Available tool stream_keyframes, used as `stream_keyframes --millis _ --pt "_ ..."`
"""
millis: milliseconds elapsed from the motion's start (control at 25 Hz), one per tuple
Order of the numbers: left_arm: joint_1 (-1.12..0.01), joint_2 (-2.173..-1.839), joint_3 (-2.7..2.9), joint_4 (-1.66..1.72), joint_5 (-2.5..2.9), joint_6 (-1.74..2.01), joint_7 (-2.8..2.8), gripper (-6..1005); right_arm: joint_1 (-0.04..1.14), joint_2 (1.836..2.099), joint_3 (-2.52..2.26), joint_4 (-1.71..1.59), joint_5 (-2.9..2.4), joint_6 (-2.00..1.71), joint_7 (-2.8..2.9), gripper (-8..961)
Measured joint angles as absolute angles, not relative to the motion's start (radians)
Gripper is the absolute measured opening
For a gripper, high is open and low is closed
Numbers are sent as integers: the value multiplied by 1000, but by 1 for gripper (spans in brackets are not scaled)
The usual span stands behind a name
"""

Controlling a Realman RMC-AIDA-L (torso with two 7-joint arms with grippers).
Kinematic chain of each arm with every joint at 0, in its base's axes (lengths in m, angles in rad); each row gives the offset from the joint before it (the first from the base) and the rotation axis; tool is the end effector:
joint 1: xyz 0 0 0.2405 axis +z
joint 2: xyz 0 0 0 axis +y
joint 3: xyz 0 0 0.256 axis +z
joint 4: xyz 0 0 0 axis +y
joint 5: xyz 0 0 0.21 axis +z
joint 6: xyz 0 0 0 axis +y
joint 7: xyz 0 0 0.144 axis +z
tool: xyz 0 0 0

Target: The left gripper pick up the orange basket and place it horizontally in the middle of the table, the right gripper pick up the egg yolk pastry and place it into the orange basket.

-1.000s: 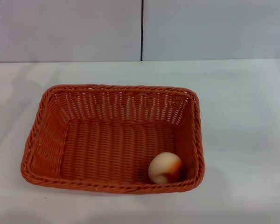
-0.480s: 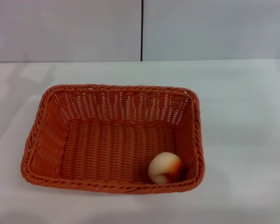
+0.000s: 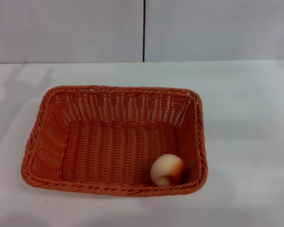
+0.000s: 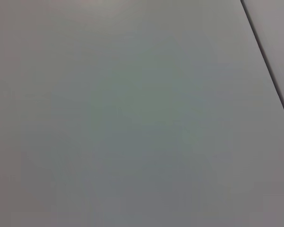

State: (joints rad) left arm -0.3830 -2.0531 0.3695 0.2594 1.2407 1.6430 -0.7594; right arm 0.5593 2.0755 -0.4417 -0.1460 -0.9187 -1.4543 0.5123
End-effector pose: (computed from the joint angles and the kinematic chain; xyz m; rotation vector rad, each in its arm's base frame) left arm -0.3162 0.3015 0.0738 -1.6513 -0.3761 -1.1977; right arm 0.2896 0.3625 0.0659 -1.4432 0.3591 1.1067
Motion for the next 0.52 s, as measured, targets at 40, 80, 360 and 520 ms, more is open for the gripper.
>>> stream_keyframes --millis 40,80,360,520 --pt "-382 -2054 369 259 1240 1645 -759 813 557 2076 -442 -144 -919 -1454 512 564" --pt "-381 -2055 369 259 1240 1646 -759 813 555 2075 -442 -142 -919 -1455 512 564" --pt "-375 -2057 369 258 1234 1660 -761 813 534 2077 -442 -121 -919 -1462 512 564" --pt "-368 -2058 370 257 1232 1676 -760 813 522 2077 -441 -104 -919 -1463 512 564"
